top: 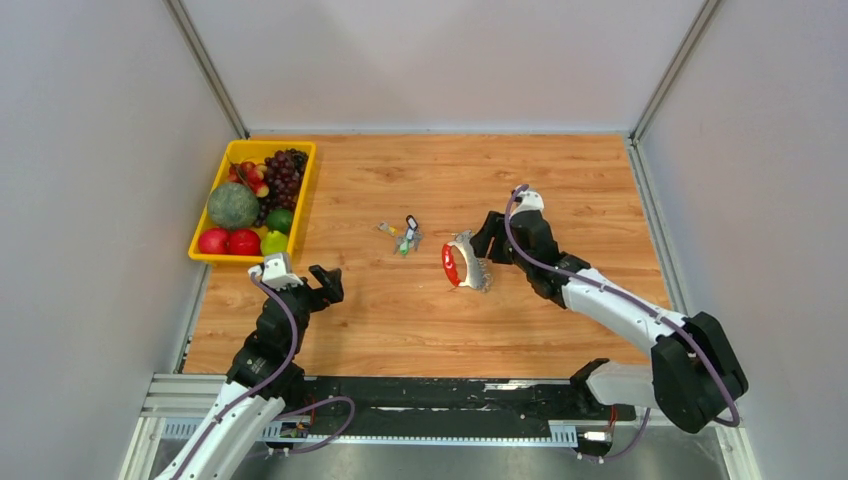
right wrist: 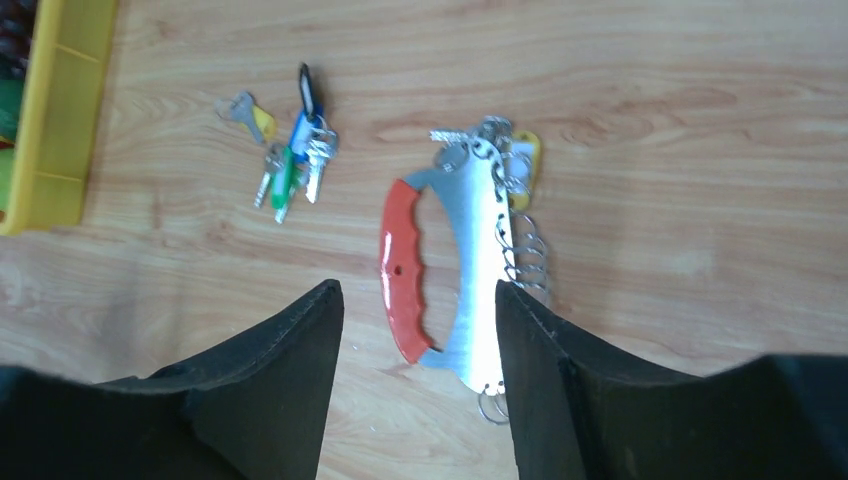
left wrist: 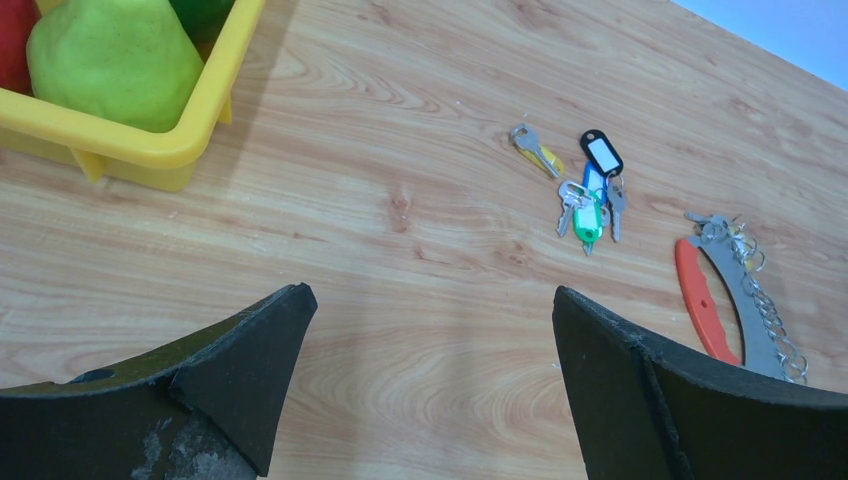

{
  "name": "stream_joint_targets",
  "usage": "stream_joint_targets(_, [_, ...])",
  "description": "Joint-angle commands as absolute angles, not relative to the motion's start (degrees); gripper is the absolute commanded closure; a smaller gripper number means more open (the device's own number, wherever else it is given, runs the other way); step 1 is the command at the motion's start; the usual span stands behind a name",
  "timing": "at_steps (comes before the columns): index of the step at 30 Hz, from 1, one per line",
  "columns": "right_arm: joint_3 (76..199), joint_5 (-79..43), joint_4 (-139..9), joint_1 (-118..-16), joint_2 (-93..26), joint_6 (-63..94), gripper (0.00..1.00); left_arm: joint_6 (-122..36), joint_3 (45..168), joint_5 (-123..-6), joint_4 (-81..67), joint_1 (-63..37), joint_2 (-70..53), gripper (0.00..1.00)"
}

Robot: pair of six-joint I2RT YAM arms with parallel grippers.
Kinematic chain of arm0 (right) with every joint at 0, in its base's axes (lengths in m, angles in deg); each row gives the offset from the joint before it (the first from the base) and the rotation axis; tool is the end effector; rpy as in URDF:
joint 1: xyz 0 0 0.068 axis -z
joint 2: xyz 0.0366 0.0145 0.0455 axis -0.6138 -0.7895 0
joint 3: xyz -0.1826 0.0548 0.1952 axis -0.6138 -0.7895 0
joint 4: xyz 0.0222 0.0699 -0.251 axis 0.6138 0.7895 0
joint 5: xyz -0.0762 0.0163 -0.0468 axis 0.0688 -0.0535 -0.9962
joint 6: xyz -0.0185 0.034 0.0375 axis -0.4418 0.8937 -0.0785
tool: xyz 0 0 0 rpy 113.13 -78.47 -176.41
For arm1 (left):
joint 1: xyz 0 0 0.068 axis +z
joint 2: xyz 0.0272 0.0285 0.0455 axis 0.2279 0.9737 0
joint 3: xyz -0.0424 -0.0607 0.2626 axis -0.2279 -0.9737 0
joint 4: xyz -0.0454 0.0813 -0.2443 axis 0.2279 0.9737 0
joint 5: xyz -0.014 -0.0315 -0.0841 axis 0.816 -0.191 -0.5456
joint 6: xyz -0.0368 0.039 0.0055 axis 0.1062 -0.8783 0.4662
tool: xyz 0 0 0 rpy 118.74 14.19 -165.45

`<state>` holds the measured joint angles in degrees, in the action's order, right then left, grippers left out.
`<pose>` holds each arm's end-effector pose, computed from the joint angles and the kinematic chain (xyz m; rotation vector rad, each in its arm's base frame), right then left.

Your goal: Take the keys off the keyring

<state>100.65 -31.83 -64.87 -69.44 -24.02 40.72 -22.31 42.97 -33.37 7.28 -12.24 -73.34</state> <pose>0.2291 0.1364 0.2211 0.0761 2.1984 0.5257 0.1062 -0.0350 0.1886 -0.3819 1.7694 -0.3521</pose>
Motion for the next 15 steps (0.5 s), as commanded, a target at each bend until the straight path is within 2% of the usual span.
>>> stream_joint_targets(1, [105.80,-36.13,-65.65,-69.58,-25.40,38.30,0.42,-21.99,43.06,-33.92,6.22,-12.30,-73.80,0.00])
stream_joint_targets(11, [114.30,-31.02,-66.05,-65.46,-43.01,31.93,0.46,-22.20,42.86,-34.25,5.90,-12.31,-73.75,0.00])
stream_joint_targets(15, [115.25,-29.42,-66.65,-64.70,-48.26,31.56,0.52,-22.34,42.79,-34.51,5.50,-12.32,-73.69,0.00])
